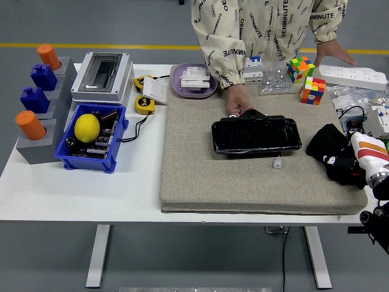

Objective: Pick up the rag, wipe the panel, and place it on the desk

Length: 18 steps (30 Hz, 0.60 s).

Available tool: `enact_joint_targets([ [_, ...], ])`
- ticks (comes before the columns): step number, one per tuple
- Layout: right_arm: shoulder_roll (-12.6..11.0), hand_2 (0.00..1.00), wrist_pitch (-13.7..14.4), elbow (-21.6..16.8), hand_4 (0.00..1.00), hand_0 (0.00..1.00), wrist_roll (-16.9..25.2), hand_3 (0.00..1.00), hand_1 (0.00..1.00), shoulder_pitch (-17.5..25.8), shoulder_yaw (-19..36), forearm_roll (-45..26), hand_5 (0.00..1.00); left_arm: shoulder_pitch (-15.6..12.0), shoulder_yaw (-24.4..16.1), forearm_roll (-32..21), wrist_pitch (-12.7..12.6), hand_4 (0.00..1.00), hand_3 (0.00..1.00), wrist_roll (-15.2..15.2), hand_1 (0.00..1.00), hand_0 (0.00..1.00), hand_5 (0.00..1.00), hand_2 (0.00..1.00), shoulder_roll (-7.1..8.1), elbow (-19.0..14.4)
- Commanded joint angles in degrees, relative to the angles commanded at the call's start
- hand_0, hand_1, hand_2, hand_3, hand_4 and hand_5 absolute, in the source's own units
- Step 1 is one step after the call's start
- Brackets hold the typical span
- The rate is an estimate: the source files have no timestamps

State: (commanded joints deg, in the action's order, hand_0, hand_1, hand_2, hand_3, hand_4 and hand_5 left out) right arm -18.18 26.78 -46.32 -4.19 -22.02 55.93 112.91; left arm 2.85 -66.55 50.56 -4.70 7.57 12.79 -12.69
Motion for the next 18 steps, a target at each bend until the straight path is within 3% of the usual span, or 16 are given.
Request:
enact_joint_targets([
  [18,-2.0,0.51,0.7,-4.8,0.88,0.349,-2.8,0.525,0.454,-1.7,2.4,1.6,0.296,0.1,-0.4,0.4,0.0,0.681,0.58,0.0,0.662,0.65,0.451,0.695,0.17,0.0],
])
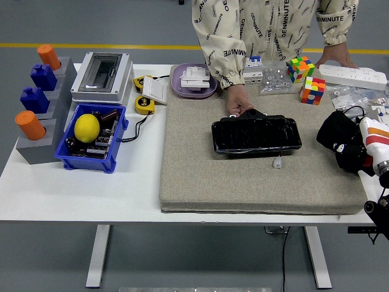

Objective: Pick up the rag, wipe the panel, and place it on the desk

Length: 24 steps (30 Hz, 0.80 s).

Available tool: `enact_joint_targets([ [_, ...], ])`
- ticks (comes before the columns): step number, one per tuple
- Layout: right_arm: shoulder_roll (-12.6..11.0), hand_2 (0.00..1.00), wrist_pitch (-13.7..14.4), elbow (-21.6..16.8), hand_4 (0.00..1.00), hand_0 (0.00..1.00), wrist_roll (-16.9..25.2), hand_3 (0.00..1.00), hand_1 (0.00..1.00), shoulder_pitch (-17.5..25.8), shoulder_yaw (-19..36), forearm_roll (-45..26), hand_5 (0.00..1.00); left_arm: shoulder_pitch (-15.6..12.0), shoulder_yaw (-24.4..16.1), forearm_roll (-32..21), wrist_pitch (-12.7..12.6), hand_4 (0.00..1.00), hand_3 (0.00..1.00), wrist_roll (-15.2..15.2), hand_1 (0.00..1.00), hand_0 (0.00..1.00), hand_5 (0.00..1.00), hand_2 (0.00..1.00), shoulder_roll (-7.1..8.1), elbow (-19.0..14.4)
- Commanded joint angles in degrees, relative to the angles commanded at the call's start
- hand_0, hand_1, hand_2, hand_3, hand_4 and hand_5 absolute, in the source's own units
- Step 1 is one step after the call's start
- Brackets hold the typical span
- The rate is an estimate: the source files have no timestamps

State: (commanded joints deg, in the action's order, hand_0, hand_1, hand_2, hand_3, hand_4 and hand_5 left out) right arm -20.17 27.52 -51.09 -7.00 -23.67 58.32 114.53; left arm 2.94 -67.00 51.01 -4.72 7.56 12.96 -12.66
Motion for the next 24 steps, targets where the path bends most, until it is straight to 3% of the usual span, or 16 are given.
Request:
enact_joint_targets([
  [7,-0.3,0.511,0.0,-2.4,0.874,0.354,-1.4,0.53,0.454,-1.5,-0.3,-0.6,0.27,0.0,-0.5,0.3,0.0,0.68,0.581,0.0,0.662,0.651,0.45,0.695,-0.01,0.0],
  [14,1.1,0.512,0.5,-6.4,0.864,0.356,-3.4,0.531,0.454,-2.8,-1.5,-3.0,0.25,0.0,-0.6,0.4,0.0,0.68,0.581,0.0,0.663,0.65,0.45,0.695,0.1,0.1],
  [24,4.8,0.51,0.7,-4.6,0.862,0.355,-3.8,0.53,0.454,-4.9,-3.5,-3.8,0.24,0.3,-0.2,0.2,0.0,0.679,0.581,0.0,0.662,0.65,0.45,0.695,0.17,0.0],
])
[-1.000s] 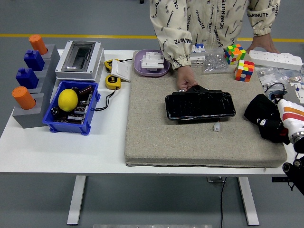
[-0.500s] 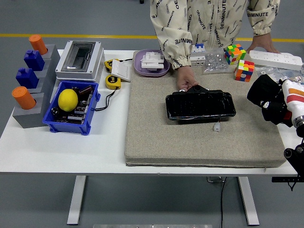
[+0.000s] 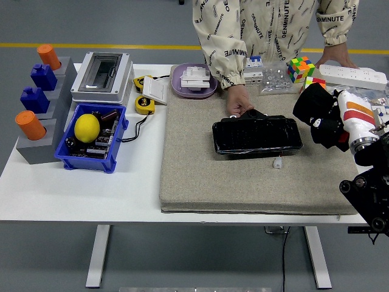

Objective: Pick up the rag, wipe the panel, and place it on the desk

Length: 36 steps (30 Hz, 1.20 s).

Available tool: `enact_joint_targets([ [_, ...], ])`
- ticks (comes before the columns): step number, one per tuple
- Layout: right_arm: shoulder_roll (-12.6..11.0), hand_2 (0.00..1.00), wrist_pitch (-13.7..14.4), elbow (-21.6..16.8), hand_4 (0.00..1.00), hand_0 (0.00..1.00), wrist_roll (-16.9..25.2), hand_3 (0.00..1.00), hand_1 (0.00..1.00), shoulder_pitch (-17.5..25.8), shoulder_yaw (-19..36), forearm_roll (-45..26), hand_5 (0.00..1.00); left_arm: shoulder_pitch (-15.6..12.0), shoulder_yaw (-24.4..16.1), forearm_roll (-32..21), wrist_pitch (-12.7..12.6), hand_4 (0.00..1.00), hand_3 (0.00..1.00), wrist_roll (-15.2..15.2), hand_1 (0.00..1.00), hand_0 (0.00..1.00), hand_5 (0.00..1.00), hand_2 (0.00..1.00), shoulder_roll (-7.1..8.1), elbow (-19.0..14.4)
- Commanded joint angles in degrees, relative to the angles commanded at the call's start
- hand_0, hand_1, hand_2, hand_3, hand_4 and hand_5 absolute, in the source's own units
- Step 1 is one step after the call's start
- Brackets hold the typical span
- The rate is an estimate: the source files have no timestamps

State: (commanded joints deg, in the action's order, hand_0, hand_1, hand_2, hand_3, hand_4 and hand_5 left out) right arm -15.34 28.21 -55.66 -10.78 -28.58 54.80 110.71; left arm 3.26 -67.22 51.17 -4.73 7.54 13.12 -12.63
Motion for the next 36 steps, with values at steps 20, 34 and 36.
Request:
enact_joint_targets([
  [20,2.1,0.508,-1.1,2.1,0.866,0.359,-0.2,0.53,0.454,-0.4,-4.2,-0.7,0.237,0.4,0.1,0.0,0.0,0.679,0.579,0.0,0.662,0.65,0.449,0.695,0.06,0.0],
  [34,5.3,0.509,-1.4,2.6,0.867,0.36,-0.6,0.531,0.455,-2.9,-8.4,-1.2,0.238,0.5,0.2,-0.1,0.0,0.679,0.58,0.0,0.662,0.651,0.449,0.695,0.16,0.0],
  [36,5.9,0.509,-1.4,2.5,0.866,0.361,-0.7,0.53,0.454,-3.7,-9.5,-1.4,0.237,0.5,0.2,-0.1,0.0,0.68,0.58,0.0,0.663,0.65,0.449,0.695,0.22,0.0],
])
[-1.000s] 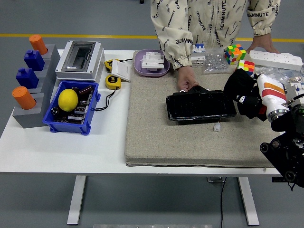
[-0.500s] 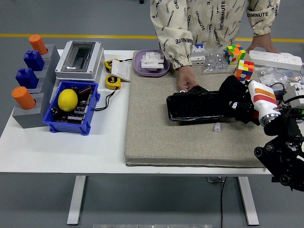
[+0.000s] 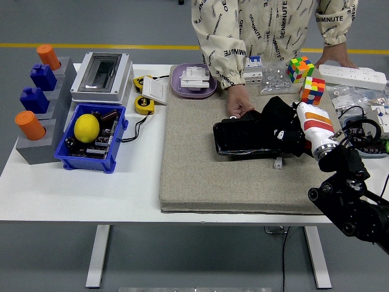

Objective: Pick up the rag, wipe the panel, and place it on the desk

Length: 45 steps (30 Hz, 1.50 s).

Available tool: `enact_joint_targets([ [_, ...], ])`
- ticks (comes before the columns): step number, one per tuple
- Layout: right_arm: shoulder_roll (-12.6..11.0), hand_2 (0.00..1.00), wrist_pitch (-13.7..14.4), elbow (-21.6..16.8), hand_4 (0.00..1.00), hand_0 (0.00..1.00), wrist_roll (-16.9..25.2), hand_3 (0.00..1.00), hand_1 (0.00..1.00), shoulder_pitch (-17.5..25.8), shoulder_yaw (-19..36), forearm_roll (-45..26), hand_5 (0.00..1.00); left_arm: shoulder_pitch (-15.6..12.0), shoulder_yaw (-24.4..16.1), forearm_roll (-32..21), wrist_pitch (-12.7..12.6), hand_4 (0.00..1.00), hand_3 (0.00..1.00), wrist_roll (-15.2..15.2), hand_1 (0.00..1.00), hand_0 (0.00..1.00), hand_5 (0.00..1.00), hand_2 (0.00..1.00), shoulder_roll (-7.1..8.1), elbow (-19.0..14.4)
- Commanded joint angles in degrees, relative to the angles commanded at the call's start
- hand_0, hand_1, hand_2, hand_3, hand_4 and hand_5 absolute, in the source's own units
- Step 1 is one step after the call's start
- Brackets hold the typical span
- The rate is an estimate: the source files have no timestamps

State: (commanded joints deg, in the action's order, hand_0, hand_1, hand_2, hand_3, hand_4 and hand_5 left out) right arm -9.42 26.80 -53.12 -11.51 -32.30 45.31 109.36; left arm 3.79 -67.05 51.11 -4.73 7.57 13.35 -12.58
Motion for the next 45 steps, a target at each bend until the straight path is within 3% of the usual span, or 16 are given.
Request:
enact_joint_targets([
  [16,4.2,0.509,-0.2,-1.6,0.868,0.362,-0.3,0.53,0.454,-3.8,-8.3,-1.8,0.238,0.2,0.5,-0.2,0.0,0.679,0.579,0.0,0.662,0.65,0.449,0.695,0.28,0.1],
  [29,9.3,0.509,-0.3,-3.6,0.87,0.361,-0.3,0.53,0.454,-8.9,-18.5,-3.3,0.239,0.6,1.5,-0.4,0.0,0.679,0.581,0.0,0.663,0.651,0.449,0.695,0.62,0.0],
  [36,8.7,0.509,-0.3,-2.8,0.87,0.363,-0.3,0.53,0.454,-8.7,-18.1,-3.1,0.238,0.4,1.4,-0.3,0.0,0.679,0.58,0.0,0.662,0.651,0.449,0.695,0.55,0.1],
  [45,5.2,0.508,-0.4,-1.2,0.871,0.363,-0.2,0.529,0.455,-6.3,-15.8,-2.8,0.237,0.4,0.6,0.0,0.0,0.681,0.579,0.0,0.663,0.65,0.451,0.695,0.27,0.0],
])
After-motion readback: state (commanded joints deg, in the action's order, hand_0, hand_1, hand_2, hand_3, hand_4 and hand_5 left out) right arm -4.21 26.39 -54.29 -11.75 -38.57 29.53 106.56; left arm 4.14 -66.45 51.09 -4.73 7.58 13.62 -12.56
